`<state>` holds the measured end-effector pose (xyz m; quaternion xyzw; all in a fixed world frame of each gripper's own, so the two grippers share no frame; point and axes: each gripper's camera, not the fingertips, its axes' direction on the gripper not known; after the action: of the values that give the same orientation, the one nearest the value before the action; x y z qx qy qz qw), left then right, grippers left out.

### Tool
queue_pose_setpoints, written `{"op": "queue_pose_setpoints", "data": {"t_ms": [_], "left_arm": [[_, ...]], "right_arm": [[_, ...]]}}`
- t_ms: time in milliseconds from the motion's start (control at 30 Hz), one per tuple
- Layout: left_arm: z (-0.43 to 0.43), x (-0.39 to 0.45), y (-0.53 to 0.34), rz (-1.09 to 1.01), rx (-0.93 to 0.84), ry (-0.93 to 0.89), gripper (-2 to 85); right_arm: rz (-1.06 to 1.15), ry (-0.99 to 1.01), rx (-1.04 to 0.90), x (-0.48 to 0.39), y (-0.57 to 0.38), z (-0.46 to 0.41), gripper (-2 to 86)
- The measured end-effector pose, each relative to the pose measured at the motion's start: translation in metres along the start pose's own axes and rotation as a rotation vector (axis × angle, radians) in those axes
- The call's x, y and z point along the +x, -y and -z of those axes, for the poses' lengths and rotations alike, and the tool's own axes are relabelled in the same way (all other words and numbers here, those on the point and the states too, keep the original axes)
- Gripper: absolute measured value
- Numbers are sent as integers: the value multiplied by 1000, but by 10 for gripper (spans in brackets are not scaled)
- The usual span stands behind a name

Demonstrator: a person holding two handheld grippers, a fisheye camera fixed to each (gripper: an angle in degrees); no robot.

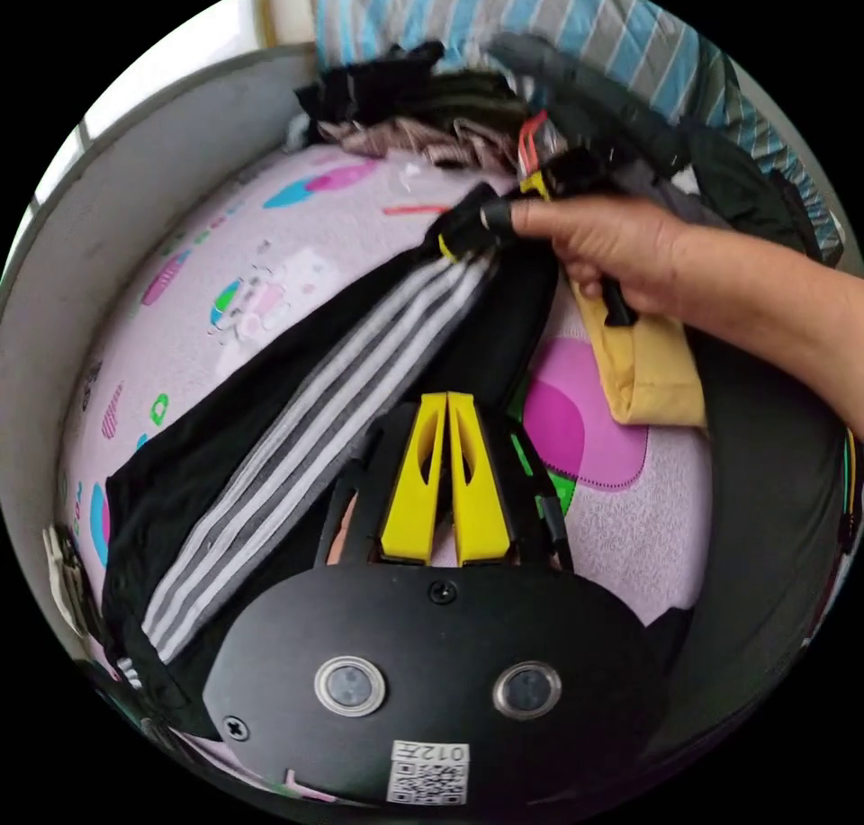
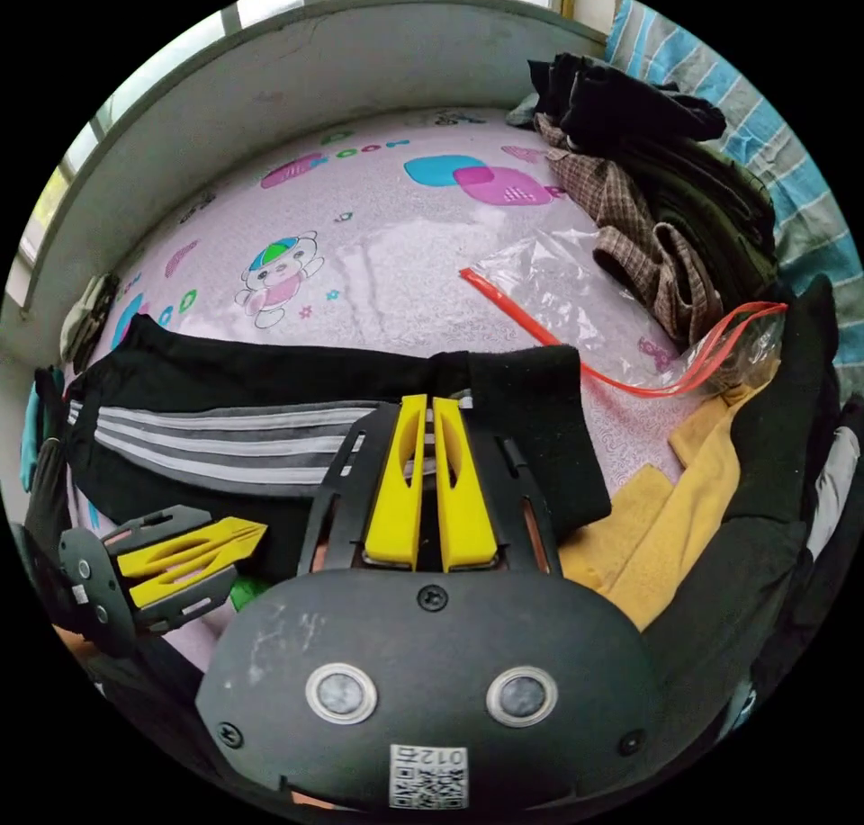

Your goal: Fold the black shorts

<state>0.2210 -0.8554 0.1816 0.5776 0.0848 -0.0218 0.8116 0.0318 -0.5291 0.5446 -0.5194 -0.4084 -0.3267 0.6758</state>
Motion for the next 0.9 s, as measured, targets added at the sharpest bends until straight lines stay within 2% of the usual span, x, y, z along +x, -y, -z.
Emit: {"op": "queue_pose_setpoints", "data": {"t_ms": [200,267,400,533,667,900], "left_arm": [[-42,-14,13,13,9,-22,-1],[-51,-24,24,5,-27,-62,-1],[-54,-67,62,46,66,-120,3],[-77,-108,127,111,85,-210,10],[-106,-114,183,61,62,-214,20],[-186,-111,280,-110,-53,-239,53]], "right_arm": [[-132,185,26,59,5,44,-7],[-307,304,139,98,-14,86,-1],[-459,249,199,146,-51,137,47],[-594,330,101,204,-66,150,88],[-722,495,45,241,-75,142,105],[-716,451,56,259,-67,156,114]]}}
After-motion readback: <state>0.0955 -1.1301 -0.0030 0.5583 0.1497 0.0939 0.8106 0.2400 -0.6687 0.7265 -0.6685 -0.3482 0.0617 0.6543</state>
